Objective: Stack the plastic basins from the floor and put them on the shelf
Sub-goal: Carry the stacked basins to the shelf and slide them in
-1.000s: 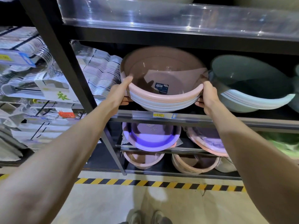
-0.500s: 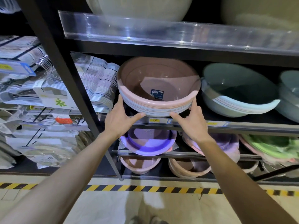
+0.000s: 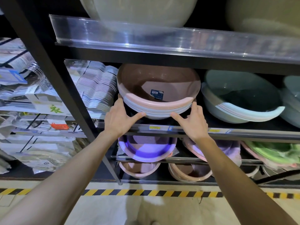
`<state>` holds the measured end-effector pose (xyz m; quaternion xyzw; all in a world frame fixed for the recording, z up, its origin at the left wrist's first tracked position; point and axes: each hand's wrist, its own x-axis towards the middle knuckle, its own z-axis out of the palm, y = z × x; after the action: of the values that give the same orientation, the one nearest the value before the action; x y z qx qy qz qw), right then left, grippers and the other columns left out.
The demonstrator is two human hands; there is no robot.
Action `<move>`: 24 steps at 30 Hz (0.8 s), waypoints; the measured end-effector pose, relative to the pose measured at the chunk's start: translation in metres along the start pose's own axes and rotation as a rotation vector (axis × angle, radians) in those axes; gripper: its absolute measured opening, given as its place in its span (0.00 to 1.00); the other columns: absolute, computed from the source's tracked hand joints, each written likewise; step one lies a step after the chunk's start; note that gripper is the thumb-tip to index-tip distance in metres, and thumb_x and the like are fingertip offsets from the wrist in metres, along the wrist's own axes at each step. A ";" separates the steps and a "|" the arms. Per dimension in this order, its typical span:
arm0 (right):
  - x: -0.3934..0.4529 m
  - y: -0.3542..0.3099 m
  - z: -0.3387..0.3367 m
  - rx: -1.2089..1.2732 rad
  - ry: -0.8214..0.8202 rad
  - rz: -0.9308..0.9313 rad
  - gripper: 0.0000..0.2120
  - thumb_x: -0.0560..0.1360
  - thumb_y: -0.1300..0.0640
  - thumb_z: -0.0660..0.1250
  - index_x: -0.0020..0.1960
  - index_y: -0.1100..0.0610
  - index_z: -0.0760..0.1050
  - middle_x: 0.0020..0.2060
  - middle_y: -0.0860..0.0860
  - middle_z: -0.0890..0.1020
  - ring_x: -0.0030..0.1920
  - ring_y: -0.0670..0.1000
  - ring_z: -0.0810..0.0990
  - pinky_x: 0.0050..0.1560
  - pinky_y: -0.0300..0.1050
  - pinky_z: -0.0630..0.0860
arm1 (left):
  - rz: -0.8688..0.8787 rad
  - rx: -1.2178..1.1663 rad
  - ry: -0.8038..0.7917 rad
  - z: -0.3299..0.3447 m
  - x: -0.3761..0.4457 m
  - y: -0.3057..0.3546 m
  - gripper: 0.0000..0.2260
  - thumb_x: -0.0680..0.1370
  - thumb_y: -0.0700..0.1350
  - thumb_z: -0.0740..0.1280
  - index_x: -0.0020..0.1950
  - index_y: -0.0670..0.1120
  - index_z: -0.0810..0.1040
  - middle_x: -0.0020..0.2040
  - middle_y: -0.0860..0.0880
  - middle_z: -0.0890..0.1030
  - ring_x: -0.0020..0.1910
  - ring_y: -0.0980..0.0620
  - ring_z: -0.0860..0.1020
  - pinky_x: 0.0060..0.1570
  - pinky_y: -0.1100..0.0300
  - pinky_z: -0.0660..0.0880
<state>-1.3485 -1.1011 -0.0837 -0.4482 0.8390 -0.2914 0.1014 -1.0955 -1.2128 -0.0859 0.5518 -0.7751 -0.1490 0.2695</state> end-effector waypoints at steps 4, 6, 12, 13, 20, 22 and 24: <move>0.006 -0.003 0.003 0.013 -0.001 0.008 0.37 0.64 0.22 0.65 0.56 0.51 0.65 0.59 0.48 0.71 0.54 0.56 0.80 0.53 0.57 0.75 | -0.020 0.058 -0.007 0.000 0.010 0.000 0.44 0.64 0.82 0.60 0.60 0.45 0.70 0.54 0.46 0.79 0.51 0.44 0.79 0.46 0.44 0.80; 0.009 -0.003 0.004 0.015 0.000 0.013 0.37 0.64 0.22 0.65 0.55 0.51 0.66 0.58 0.48 0.71 0.54 0.56 0.79 0.52 0.56 0.74 | -0.021 0.072 0.004 0.000 0.013 0.001 0.45 0.63 0.82 0.60 0.60 0.45 0.70 0.53 0.46 0.79 0.50 0.44 0.79 0.46 0.44 0.80; 0.018 -0.004 0.003 -0.018 0.000 0.025 0.39 0.63 0.21 0.64 0.55 0.53 0.68 0.55 0.48 0.71 0.54 0.56 0.79 0.51 0.55 0.73 | -0.034 0.093 0.000 -0.001 0.018 0.006 0.48 0.63 0.83 0.59 0.63 0.43 0.71 0.53 0.45 0.80 0.51 0.43 0.79 0.49 0.43 0.79; 0.018 -0.004 0.003 -0.021 -0.003 0.025 0.39 0.64 0.21 0.64 0.56 0.53 0.68 0.56 0.48 0.71 0.54 0.56 0.79 0.52 0.55 0.73 | -0.034 0.099 -0.001 -0.001 0.019 0.006 0.48 0.63 0.83 0.59 0.63 0.42 0.72 0.53 0.44 0.80 0.51 0.42 0.79 0.49 0.42 0.79; 0.016 -0.007 -0.001 -0.026 -0.034 0.032 0.40 0.65 0.22 0.63 0.59 0.54 0.68 0.57 0.49 0.70 0.55 0.57 0.79 0.51 0.55 0.70 | -0.036 0.092 -0.007 -0.005 0.018 0.009 0.51 0.63 0.82 0.60 0.69 0.43 0.69 0.56 0.44 0.80 0.53 0.42 0.80 0.49 0.43 0.79; 0.013 -0.006 -0.001 -0.031 -0.039 0.033 0.40 0.66 0.22 0.63 0.60 0.54 0.67 0.58 0.49 0.70 0.55 0.57 0.79 0.50 0.54 0.70 | -0.032 0.085 -0.013 -0.006 0.016 0.008 0.50 0.64 0.81 0.61 0.70 0.43 0.68 0.57 0.44 0.80 0.55 0.41 0.80 0.49 0.44 0.79; 0.011 -0.005 -0.001 -0.039 -0.044 0.032 0.41 0.67 0.22 0.62 0.63 0.54 0.67 0.60 0.50 0.71 0.56 0.57 0.79 0.50 0.54 0.68 | -0.025 0.094 -0.024 -0.007 0.014 0.008 0.49 0.65 0.80 0.61 0.70 0.43 0.68 0.57 0.44 0.80 0.55 0.41 0.80 0.49 0.44 0.78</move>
<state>-1.3516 -1.1121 -0.0789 -0.4430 0.8490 -0.2636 0.1158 -1.1007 -1.2227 -0.0723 0.5717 -0.7774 -0.1222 0.2321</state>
